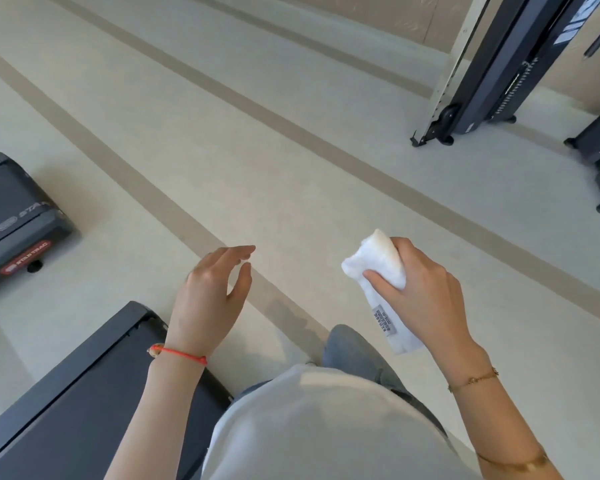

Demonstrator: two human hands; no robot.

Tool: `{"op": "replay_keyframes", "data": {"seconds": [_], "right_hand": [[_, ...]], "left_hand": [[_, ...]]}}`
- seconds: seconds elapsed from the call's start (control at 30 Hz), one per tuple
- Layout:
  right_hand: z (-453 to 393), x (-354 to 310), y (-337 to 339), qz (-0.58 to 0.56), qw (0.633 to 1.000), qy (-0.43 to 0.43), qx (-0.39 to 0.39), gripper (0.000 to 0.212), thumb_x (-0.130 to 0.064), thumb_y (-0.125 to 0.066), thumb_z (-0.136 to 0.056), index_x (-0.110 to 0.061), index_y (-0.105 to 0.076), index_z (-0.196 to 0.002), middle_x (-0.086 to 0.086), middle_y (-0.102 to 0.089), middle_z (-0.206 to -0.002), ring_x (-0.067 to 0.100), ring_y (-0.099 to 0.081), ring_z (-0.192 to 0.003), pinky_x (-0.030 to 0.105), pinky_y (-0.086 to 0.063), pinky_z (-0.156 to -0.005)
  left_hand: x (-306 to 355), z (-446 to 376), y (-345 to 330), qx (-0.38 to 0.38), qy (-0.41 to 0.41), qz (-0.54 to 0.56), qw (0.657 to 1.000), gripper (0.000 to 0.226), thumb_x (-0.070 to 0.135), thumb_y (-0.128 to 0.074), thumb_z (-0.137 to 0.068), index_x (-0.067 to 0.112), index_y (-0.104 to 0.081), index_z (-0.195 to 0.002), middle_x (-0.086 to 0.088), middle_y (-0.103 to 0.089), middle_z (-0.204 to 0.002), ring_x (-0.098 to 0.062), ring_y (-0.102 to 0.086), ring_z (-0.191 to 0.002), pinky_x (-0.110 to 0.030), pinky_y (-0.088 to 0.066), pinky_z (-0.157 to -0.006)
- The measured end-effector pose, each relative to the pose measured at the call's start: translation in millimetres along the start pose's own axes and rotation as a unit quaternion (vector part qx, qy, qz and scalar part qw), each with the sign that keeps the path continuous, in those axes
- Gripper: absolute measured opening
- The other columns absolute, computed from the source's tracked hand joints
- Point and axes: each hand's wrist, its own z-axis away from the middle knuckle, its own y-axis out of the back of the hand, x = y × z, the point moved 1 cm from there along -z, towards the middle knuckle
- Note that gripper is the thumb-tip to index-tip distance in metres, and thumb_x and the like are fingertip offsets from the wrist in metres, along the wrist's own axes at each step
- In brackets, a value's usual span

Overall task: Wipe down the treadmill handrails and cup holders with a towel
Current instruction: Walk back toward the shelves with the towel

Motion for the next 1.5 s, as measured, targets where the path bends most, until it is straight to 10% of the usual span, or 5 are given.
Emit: {"op": "replay_keyframes", "data": {"seconds": [0.23, 0.7, 1.23, 1.5], "right_hand": [[-143.9, 8.1, -20.9, 0.008, 1.0, 0.016, -0.012, 0.035, -0.049, -0.064, -0.086, -0.028, -0.051, -0.111, -0.009, -0.058, -0.081, 0.02, -0.053, -0.065, 0.028, -0.037, -0.053], [-481.9, -15.8, -39.4, 0.014, 0.994, 0.102, -0.047, 0.033, -0.049, -0.064, -0.086, -0.026, -0.052, -0.107, -0.012, -0.055, -0.079, 0.019, -0.053, -0.065, 0.029, -0.035, -0.054], [-790.7, -169.5, -171.2, -0.001, 0.974, 0.194, -0.117, 0.031, -0.048, -0.062, -0.086, -0.025, -0.052, -0.103, -0.01, -0.056, -0.078, 0.02, -0.055, -0.066, 0.03, -0.043, -0.054], [-933.1, -289.9, -227.2, -0.02, 0.968, 0.224, -0.113, 0.034, -0.048, -0.063, -0.086, -0.025, -0.052, -0.107, -0.011, -0.056, -0.081, 0.021, -0.053, -0.066, 0.03, -0.038, -0.053]], "left_hand": [[-16.6, -129.2, -38.2, -0.003, 0.028, 0.011, 1.0, 0.027, 0.01, -0.06, -0.096, 0.018, -0.069, -0.119, 0.008, -0.068, -0.107, 0.018, -0.051, -0.065, -0.007, -0.035, -0.066], [-62.3, -409.9, -89.5, 0.079, 0.08, 0.006, 0.994, 0.028, 0.022, -0.05, -0.096, 0.019, -0.069, -0.117, 0.007, -0.07, -0.106, -0.015, -0.067, -0.091, -0.035, -0.056, -0.069], [-229.9, -661.4, -71.5, 0.12, 0.164, -0.024, 0.979, 0.031, 0.028, -0.046, -0.097, 0.019, -0.067, -0.118, 0.008, -0.068, -0.106, -0.016, -0.066, -0.098, -0.041, -0.057, -0.076], [-329.6, -795.8, -8.8, 0.125, 0.203, -0.054, 0.97, 0.024, 0.01, -0.057, -0.097, 0.016, -0.068, -0.118, 0.006, -0.068, -0.106, -0.004, -0.057, -0.074, -0.004, -0.038, -0.074]]}}
